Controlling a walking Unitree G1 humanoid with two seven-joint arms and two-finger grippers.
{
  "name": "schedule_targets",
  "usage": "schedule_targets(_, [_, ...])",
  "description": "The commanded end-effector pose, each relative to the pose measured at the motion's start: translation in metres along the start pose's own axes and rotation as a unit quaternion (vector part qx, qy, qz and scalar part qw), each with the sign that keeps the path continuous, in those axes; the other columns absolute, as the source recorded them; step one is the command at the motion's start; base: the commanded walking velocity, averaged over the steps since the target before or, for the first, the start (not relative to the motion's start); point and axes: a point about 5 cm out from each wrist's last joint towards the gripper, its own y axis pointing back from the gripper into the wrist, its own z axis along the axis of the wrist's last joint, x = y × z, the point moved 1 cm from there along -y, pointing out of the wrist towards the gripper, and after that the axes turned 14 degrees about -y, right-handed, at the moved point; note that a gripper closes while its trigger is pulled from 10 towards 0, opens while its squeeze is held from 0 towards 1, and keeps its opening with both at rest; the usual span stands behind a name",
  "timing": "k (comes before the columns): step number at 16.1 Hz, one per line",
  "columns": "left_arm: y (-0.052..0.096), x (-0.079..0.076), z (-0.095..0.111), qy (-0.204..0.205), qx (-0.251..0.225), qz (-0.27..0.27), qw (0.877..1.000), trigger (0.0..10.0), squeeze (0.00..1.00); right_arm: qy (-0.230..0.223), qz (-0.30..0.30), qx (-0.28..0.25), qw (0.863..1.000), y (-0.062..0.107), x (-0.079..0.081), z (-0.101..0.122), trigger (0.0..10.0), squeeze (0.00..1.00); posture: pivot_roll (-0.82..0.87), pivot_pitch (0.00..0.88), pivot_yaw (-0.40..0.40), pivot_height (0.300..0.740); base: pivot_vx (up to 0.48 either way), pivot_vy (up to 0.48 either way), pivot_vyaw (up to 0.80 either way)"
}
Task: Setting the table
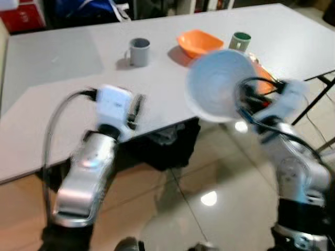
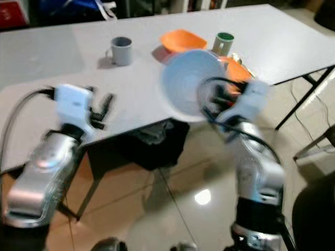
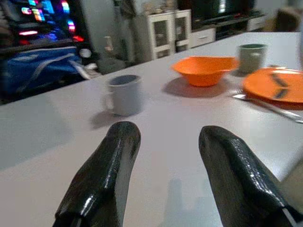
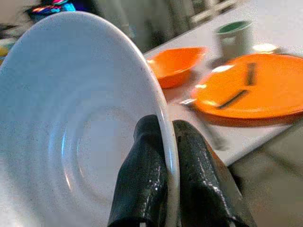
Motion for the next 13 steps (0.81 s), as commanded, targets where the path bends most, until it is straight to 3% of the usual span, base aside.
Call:
schedule_targets(1, [-0.002,-0.008,0.007,-0.001,-0.017,-0.017,1.000,10.0,0.00,0.004,-0.004,-0.026,1.000,0.002,-0.004,0.014,10.0,0.00,-0.03,0.083,-0.058,0.740,0.480,0.000,0.00])
schedule_targets(10, [-0.001,-0.009,0.006,-0.008,-0.017,-0.027,0.999,10.0,0.00,-0.011,-0.009,0.006,1.000,0.001,-0.009,0.002,10.0,0.00,-0.02,0.083,-0.052,0.740,0.479,0.000,0.00])
schedule_targets(13, [0.002,-0.010,0.000,-0.016,-0.004,-0.050,0.999,10.0,0.00,-0.042,0.004,0.041,0.998,-0.010,-0.007,-0.005,10.0,0.00,-0.02,0.089,-0.052,0.740,0.000,0.000,0.00])
